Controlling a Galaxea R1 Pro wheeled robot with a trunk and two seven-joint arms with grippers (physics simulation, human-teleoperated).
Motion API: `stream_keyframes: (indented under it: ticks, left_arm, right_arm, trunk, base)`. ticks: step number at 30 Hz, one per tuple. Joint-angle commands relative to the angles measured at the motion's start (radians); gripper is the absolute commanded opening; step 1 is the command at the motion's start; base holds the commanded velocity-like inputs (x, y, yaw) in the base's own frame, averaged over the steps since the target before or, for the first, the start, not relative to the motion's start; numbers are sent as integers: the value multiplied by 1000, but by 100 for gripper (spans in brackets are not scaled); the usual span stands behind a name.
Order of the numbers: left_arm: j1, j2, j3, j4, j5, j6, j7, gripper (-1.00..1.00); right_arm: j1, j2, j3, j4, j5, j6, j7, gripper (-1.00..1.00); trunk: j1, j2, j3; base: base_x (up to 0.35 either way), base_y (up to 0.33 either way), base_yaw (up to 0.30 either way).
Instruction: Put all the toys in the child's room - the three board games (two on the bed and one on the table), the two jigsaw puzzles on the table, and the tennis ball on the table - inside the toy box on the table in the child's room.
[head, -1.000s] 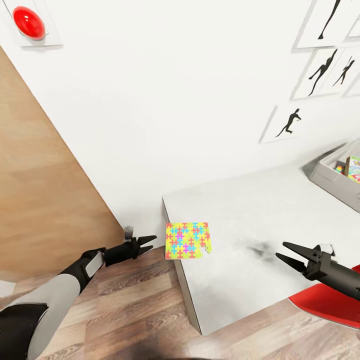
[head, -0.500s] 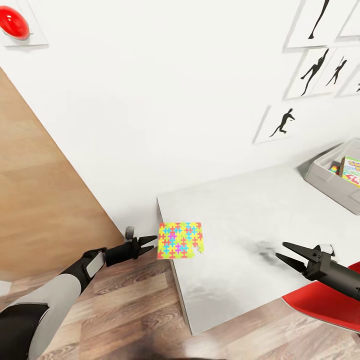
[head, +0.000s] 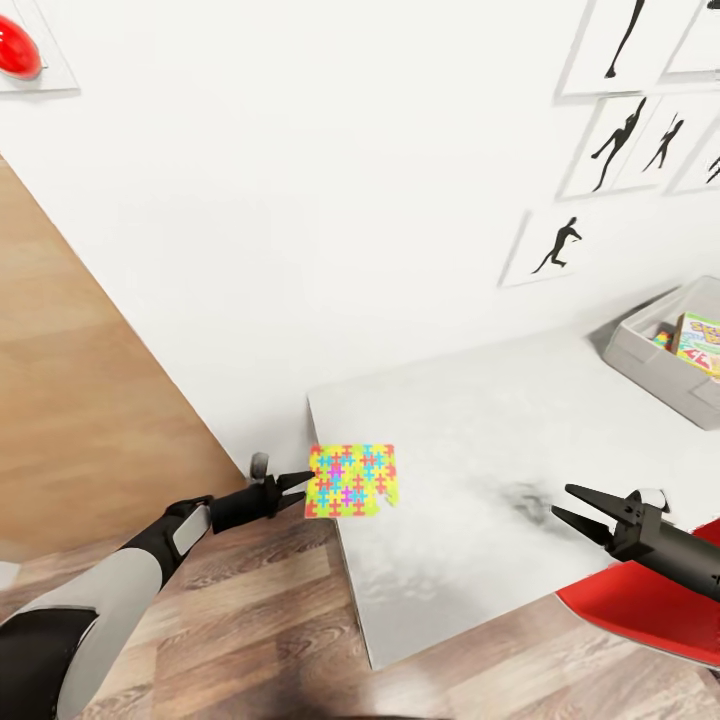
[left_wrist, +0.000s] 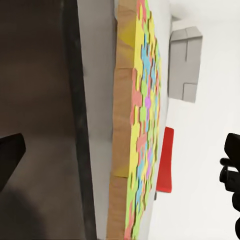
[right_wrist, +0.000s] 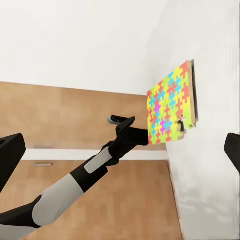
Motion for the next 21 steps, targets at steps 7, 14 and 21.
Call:
stream_keyframes:
  ticks: [7, 14, 21]
  left_arm:
    - [-1, 1, -7, 0, 13, -24, -1, 100]
    - [-1, 1, -7, 0, 13, -27, -1, 100]
    - [-1, 1, -7, 0, 13, -28, -1, 100]
  right_arm:
    - [-1, 0, -1, 1, 6, 4, 7, 100]
    - [-1, 0, -1, 1, 6, 4, 7, 100]
    - [-1, 0, -1, 1, 6, 4, 7, 100]
  trunk:
    - [0, -1, -1]
    - [0, -1, -1]
    - [0, -1, -1]
  base:
    - [-10, -94, 0]
    - [-1, -7, 0]
    - [0, 0, 0]
